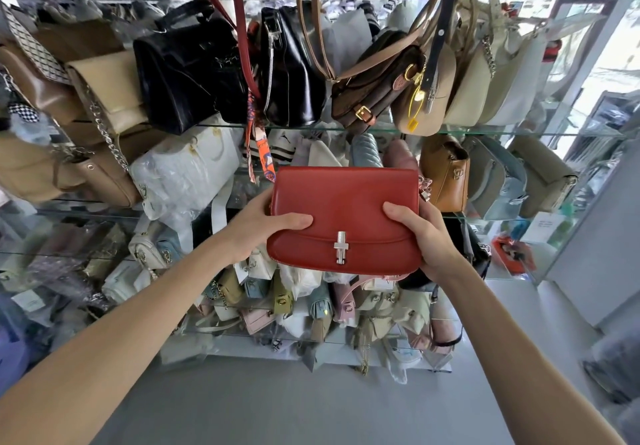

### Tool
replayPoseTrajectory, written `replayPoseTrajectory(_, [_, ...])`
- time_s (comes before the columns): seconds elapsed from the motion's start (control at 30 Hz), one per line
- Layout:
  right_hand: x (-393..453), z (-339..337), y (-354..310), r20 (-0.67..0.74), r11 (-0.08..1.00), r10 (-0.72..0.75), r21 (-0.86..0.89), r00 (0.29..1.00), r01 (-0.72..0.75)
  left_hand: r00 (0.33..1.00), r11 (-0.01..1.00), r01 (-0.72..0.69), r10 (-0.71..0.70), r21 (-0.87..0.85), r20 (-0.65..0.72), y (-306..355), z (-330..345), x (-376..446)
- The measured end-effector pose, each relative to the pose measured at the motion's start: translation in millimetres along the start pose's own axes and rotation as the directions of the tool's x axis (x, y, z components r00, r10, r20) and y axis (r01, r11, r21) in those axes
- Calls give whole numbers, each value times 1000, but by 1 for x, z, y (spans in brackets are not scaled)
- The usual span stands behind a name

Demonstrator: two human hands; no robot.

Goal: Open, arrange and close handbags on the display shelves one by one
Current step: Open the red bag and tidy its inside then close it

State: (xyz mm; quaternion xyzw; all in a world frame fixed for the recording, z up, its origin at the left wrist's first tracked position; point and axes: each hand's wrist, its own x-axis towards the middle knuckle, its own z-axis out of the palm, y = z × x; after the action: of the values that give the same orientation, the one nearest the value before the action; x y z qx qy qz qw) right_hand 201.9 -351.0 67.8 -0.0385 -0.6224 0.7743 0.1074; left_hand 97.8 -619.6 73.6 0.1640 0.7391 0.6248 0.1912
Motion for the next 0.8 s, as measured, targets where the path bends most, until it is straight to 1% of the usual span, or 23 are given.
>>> replayPoseTrajectory(0.03, [0,0,1,-6,1000,5,8,1000,-5,999,998,18,-20,52,32,4,-3,0])
replayPoseTrajectory(0.07, [-1,0,2,-11,1000,6,9,1000,-6,994,988,57,-70,146,88,11,-7,0])
replayPoseTrajectory(0.1, [-1,1,4,-20,1000,1,1,1000,-1,981,956,98,-140,277,134,18,-13,2])
replayPoseTrajectory(0.13, [-1,1,7,-35,1000,-9,-9,999,8,967,899,121,-202,420,155,27,-17,3])
replayPoseTrajectory(0.17, [-2,2,10,-50,999,-22,-25,999,21,964,829,121,-229,546,134,35,-21,5])
replayPoseTrajectory(0.2, [-2,3,14,-62,998,-40,-48,997,37,973,753,103,-212,650,91,45,-23,8])
replayPoseTrajectory(0.23, [-2,5,16,-66,996,-60,-77,996,55,986,681,75,-160,728,47,56,-24,12])
replayPoseTrajectory(0.27, [-2,7,18,-61,992,-78,-101,995,71,994,608,39,-108,793,34,69,-24,14])
replayPoseTrajectory(0.3, [-3,10,20,-54,990,-86,-113,995,79,994,524,-24,-75,851,74,82,-23,19])
replayPoseTrajectory(0.33, [-3,11,23,-44,991,-85,-109,995,80,983,435,-121,-75,892,170,96,-21,24])
replayPoseTrajectory(0.37, [-4,12,23,-33,992,-75,-101,997,72,954,356,-217,-121,909,275,107,-17,29])
replayPoseTrajectory(0.4, [-4,13,22,-17,994,-68,-91,998,66,917,307,-283,-189,909,350,117,-10,32])
replayPoseTrajectory(0.43, [-5,14,20,3,994,-63,-86,998,63,888,287,-308,-256,907,382,123,-2,34])
replayPoseTrajectory(0.53, [-5,15,15,97,993,-74,-84,993,82,835,340,-301,-358,891,418,133,25,38])
replayPoseTrajectory(0.6, [-7,16,13,140,994,-63,-78,988,74,820,326,-308,-385,894,423,138,35,43])
replayPoseTrajectory(0.67, [-9,16,13,153,995,-55,-76,987,68,803,317,-324,-405,891,436,144,39,44])
replayPoseTrajectory(0.77, [-13,13,13,152,993,-78,-76,985,90,780,357,-310,-435,881,450,147,40,43])
replayPoseTrajectory(0.8, [-13,12,15,154,993,-76,-73,985,88,769,368,-324,-434,872,469,147,39,42])
